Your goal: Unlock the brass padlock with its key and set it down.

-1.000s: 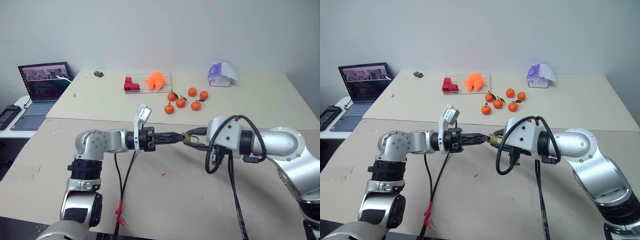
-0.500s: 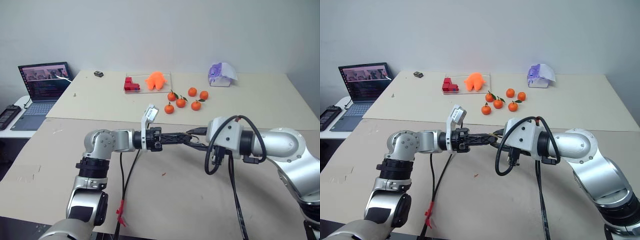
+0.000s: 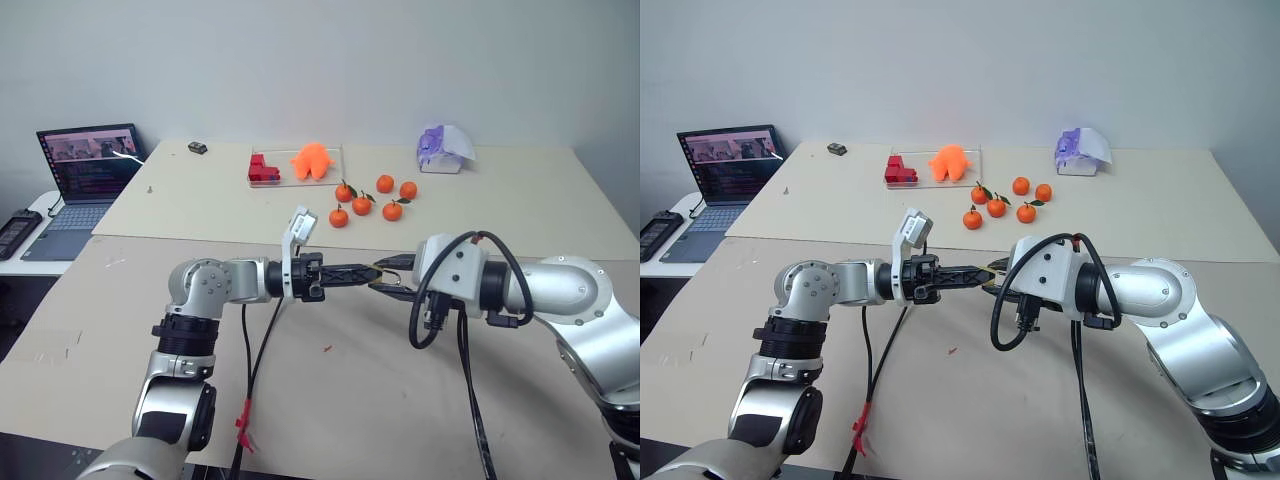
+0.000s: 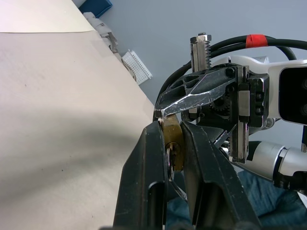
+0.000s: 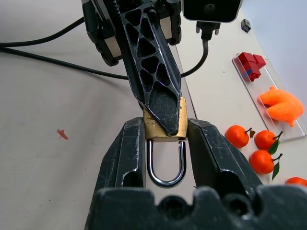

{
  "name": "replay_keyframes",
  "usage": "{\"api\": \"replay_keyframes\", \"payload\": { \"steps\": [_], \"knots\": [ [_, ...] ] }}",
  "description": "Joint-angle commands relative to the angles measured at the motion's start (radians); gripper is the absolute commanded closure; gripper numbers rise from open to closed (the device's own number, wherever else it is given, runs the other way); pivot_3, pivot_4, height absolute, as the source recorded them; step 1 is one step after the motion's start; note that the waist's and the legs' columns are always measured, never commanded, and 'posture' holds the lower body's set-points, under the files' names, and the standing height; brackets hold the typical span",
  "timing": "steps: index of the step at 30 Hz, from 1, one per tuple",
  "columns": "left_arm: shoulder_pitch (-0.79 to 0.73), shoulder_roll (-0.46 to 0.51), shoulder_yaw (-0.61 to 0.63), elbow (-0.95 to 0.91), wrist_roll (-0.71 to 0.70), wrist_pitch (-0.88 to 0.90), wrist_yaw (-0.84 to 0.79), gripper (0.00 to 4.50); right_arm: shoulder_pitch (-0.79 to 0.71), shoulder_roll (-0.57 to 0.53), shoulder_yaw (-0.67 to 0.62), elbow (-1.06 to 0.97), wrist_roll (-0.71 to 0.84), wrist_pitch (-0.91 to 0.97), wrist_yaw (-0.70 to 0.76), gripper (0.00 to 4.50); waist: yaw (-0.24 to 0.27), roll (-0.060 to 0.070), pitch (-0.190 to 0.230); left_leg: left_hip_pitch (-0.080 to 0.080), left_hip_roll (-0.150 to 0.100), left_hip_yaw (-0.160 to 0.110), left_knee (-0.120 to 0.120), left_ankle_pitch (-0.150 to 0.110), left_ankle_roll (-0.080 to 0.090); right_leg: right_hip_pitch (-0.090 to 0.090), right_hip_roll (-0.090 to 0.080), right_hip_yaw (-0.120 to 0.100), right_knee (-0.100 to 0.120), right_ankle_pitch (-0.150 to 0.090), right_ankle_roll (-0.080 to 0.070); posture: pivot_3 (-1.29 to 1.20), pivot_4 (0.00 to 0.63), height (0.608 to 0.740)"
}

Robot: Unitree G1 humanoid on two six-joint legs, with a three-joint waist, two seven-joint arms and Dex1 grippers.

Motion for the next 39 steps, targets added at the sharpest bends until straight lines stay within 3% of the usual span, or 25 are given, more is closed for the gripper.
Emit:
{"api": "replay_keyframes", "payload": {
  "steps": [1,2,6,9,16,19,23,30,39],
  "knots": [
    [-0.015,0.017,0.007,-0.019,-0.005,-0.003,-0.015,4.46,-0.015,-0.008,-0.028,-0.018,0.007,-0.009,0.001,2.6,0.0,0.0,0.0,0.0,0.0,0.0,0.0,0.0,0.0,0.0,0.0,0.0,0.0,0.0,0.0,0.0,0.15,0.723],
    [-0.015,0.017,0.007,-0.019,-0.004,-0.004,-0.015,4.46,-0.016,-0.008,-0.029,-0.017,0.01,-0.007,0.002,2.44,0.0,0.0,0.0,0.0,0.0,0.0,0.0,0.0,0.0,0.0,0.0,0.0,0.0,0.0,0.0,0.0,0.15,0.723],
    [-0.018,0.022,0.006,-0.016,-0.004,-0.006,-0.02,4.46,-0.016,-0.01,-0.048,-0.021,0.032,0.009,0.006,1.05,0.001,0.0,0.0,-0.001,0.0,0.0,0.0,0.0,0.0,0.0,0.0,0.0,0.0,0.0,0.0,0.0,0.15,0.723],
    [-0.03,0.037,0.008,0.003,0.006,-0.016,-0.034,4.46,-0.012,-0.039,-0.13,-0.021,0.113,0.071,0.035,0.07,0.002,-0.001,0.0,-0.001,0.0,0.0,0.001,0.0,0.0,-0.001,0.0,0.0,0.0,0.0,0.0,0.0,0.15,0.723],
    [-0.037,0.056,0.008,0.011,0.011,-0.014,-0.051,4.46,0.047,-0.079,-0.209,0.039,0.095,0.007,0.036,0.01,0.002,-0.002,0.001,-0.002,-0.001,-0.002,0.0,-0.001,0.001,-0.001,-0.001,0.0,0.0,0.0,0.0,0.0,0.15,0.723],
    [-0.041,0.056,0.015,0.013,0.006,-0.008,-0.047,4.46,0.06,-0.076,-0.21,0.06,0.087,-0.015,0.029,0.72,0.0,-0.002,0.001,-0.002,-0.002,-0.002,0.0,-0.001,0.001,-0.001,-0.001,0.0,0.0,0.0,0.0,0.0,0.15,0.723],
    [-0.041,0.046,0.026,0.01,-0.006,0.002,-0.034,4.46,0.065,-0.049,-0.184,0.071,0.082,-0.029,0.005,1.98,0.001,-0.002,0.001,-0.002,-0.002,-0.002,0.001,0.0,0.001,-0.001,-0.001,0.0,0.0,0.0,0.0,0.0,0.15,0.723],
    [-0.012,0.036,0.025,-0.03,-0.019,0.015,-0.017,4.46,0.043,-0.015,-0.154,0.034,0.121,0.0,-0.004,4.45,0.003,-0.002,0.002,-0.002,-0.002,-0.003,0.001,0.0,0.0,-0.001,-0.001,0.0,0.0,0.0,0.0,0.0,0.15,0.723],
    [-0.013,0.036,0.03,-0.032,-0.018,0.014,-0.007,4.46,0.054,-0.035,-0.163,-0.002,0.164,0.016,0.006,4.48,0.003,-0.003,0.002,-0.003,-0.003,-0.004,0.001,0.0,0.0,0.0,-0.002,0.0,0.0,0.0,0.0,0.0,0.15,0.723]
  ]
}}
